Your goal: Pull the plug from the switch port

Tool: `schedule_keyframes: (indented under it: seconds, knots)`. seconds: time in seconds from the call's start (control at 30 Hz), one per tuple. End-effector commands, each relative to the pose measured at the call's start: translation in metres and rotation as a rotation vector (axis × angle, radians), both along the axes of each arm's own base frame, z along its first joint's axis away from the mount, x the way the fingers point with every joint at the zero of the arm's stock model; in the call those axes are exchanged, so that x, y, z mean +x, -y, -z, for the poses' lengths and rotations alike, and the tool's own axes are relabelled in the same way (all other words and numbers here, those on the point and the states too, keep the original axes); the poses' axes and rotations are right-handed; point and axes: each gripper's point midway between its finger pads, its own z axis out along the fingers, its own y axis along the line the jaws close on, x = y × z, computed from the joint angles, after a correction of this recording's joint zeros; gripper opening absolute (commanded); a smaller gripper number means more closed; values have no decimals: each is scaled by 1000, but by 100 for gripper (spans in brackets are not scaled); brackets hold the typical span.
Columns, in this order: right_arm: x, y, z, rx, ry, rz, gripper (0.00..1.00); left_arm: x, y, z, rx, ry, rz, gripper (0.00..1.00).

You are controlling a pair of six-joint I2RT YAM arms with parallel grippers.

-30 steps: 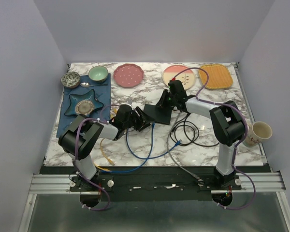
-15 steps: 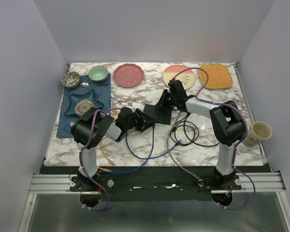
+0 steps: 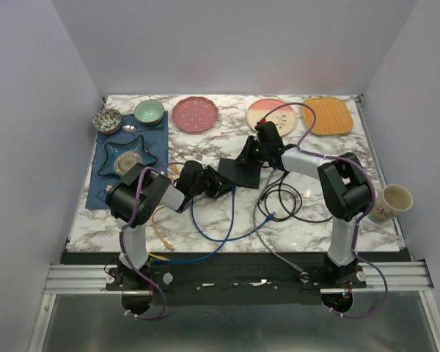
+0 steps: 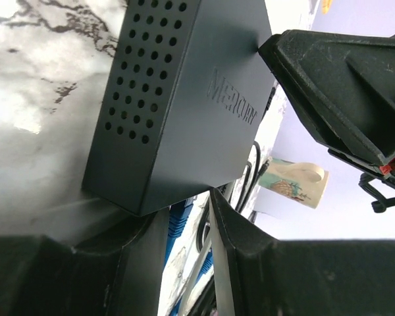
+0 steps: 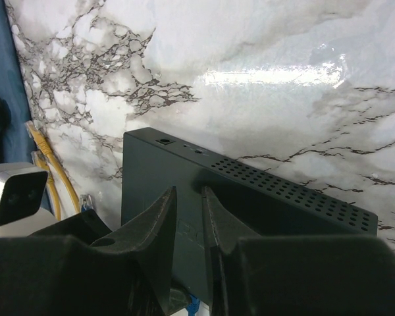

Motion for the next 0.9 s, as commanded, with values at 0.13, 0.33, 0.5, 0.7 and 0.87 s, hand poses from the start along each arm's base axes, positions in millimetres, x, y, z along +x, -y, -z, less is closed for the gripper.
schedule_keyframes:
  seconds: [0.13,0.33,0.5,0.7,0.87]
  knots:
    - [-13,8,31,-48,-78,-7,30,-19,-5,39,152,-103,33,31]
    - [-14,9,30,-49,-73,-6,30,-18,2,35,80,-90,31,30]
    - [-15,11,34,-54,-81,-6,30,-24,1,41,74,-109,38,30]
    - [-16,10,34,-53,-78,-7,30,-25,-1,42,83,-109,41,24]
    - [-16,11,34,-55,-77,-5,30,-26,0,41,84,-99,52,33]
